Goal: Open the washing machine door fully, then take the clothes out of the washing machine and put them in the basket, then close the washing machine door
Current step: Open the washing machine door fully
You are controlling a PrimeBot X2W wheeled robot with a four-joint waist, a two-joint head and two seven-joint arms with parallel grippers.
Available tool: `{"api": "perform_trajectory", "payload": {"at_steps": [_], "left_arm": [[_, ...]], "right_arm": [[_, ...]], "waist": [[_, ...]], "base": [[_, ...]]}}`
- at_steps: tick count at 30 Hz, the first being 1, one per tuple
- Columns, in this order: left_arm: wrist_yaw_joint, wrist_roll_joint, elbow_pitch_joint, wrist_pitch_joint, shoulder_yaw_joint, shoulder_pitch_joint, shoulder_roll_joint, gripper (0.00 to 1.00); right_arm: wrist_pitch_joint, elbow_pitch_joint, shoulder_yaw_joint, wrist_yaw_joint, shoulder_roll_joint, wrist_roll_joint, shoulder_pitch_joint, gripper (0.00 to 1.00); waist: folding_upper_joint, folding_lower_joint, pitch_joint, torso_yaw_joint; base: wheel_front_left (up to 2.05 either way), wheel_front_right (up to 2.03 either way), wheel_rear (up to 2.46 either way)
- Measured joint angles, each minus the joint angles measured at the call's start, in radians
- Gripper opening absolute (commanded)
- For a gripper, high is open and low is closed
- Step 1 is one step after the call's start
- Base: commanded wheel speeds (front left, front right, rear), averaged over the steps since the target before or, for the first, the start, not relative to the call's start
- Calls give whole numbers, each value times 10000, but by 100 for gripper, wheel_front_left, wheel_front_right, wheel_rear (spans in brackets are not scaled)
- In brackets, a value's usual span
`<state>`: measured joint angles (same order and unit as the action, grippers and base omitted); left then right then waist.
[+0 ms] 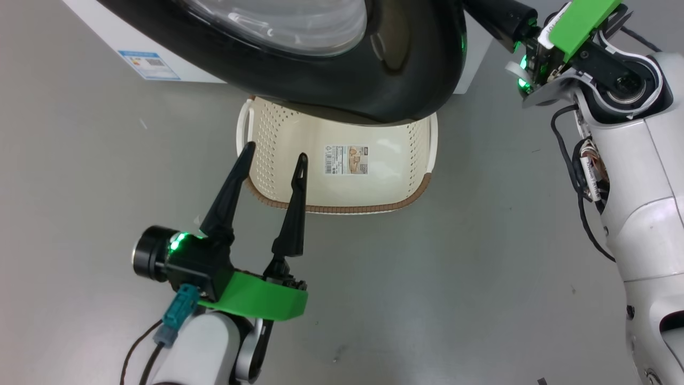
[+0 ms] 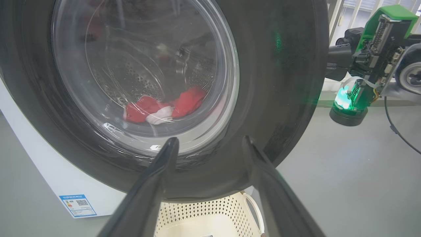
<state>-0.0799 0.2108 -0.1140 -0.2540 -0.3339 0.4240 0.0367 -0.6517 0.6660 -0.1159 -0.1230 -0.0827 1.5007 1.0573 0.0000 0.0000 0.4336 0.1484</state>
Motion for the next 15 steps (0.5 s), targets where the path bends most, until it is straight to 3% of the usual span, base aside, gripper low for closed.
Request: {"api": "perform_trajectory", "payload": {"at_steps": [15], "left_arm": [[0, 109, -240, 0, 52, -156, 25, 100]], "right_arm": [[395, 61, -357, 0, 86, 393, -378, 0]], "waist": [[0, 0, -293, -217]], "base": [[0, 0, 0]]}}
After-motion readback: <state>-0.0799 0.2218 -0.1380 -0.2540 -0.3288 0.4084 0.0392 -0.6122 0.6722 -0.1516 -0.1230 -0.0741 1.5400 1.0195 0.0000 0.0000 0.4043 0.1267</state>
